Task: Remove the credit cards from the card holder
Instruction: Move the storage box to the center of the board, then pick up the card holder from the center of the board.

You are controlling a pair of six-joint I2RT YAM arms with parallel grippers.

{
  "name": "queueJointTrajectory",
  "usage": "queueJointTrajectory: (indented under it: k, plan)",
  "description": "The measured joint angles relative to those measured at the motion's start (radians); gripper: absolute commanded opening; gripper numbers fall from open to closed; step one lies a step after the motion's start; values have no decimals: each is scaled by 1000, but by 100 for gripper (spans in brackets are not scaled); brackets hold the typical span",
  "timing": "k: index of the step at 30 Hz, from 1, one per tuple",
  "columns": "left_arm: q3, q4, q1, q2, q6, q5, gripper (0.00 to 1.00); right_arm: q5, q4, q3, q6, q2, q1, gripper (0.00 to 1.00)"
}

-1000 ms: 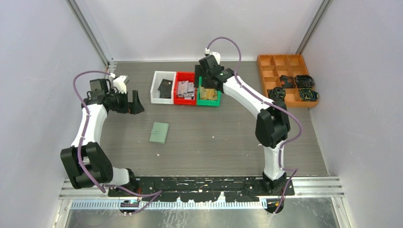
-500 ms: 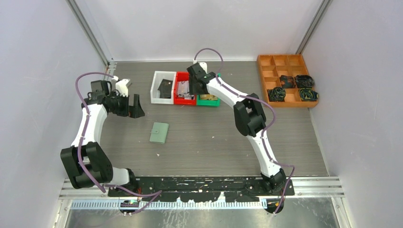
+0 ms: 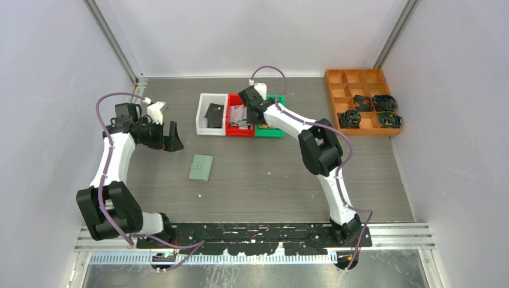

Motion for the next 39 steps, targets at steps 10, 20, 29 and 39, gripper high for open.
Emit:
queueJointTrajectory:
  k: [10,20,29,39]
  plan:
    - [0,-56,-45,0,70,8,100,54,66,-293,27,-183,-10,20]
    - [0,-98,-173,30,116,-47,100,-61,140,-446,-45,-287,-123,20]
    - [-8,-100,-282,77,132,-104,100,-76,137,-448,-63,-321,-179,80]
    - [53,-137,-219,161,133,-69,100,-97,182,-485,-113,-591,-36,100]
